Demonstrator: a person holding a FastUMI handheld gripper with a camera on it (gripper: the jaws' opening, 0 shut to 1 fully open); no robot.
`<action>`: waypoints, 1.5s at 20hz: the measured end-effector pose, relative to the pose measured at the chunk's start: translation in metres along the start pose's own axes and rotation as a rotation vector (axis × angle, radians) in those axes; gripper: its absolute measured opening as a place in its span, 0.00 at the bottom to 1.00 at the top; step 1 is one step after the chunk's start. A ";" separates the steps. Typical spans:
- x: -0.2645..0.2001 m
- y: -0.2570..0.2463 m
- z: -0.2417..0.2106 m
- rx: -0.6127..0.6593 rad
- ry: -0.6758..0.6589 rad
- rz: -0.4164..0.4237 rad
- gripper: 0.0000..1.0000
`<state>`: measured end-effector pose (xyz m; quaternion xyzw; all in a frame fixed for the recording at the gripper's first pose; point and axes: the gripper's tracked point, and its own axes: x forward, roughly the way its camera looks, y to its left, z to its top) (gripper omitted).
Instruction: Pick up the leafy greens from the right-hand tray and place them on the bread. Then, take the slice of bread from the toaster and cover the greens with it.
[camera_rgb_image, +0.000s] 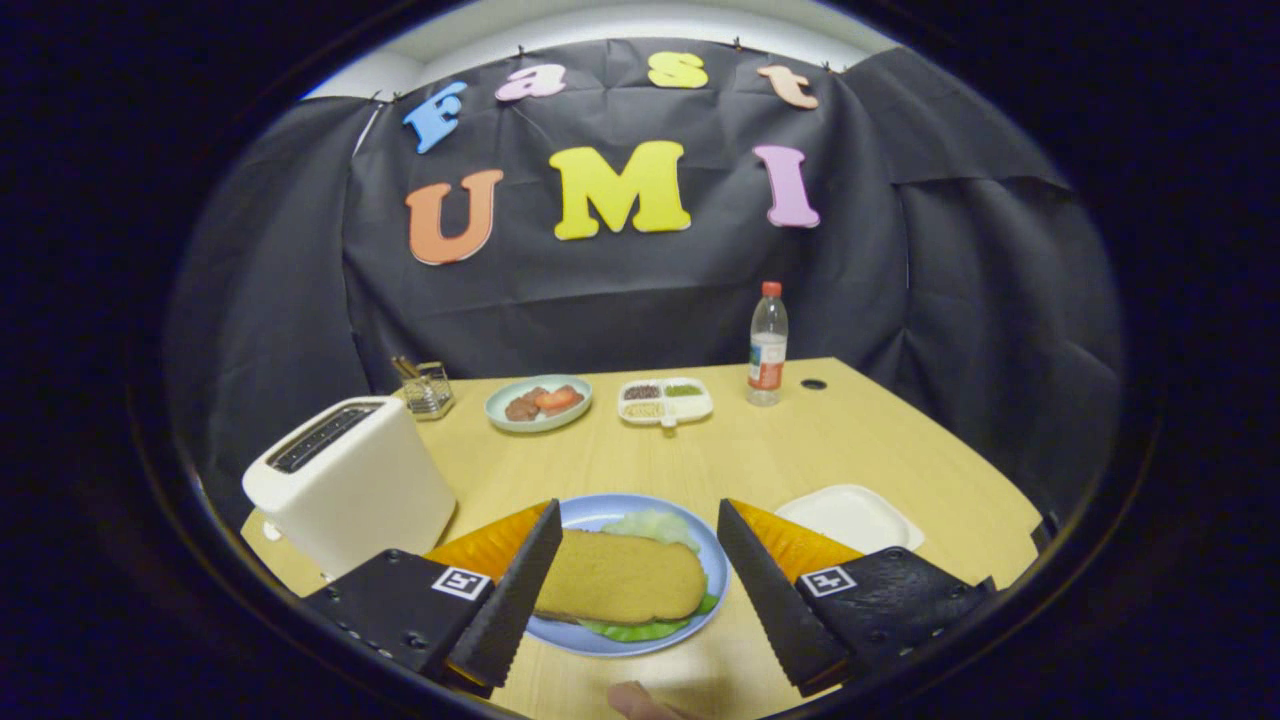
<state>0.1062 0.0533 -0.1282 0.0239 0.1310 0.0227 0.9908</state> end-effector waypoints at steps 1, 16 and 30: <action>-0.011 0.001 0.011 -0.024 -0.039 -0.011 0.96; -0.120 0.011 0.084 -0.146 -0.297 -0.061 0.96; -0.122 0.010 0.074 -0.159 -0.267 -0.056 0.96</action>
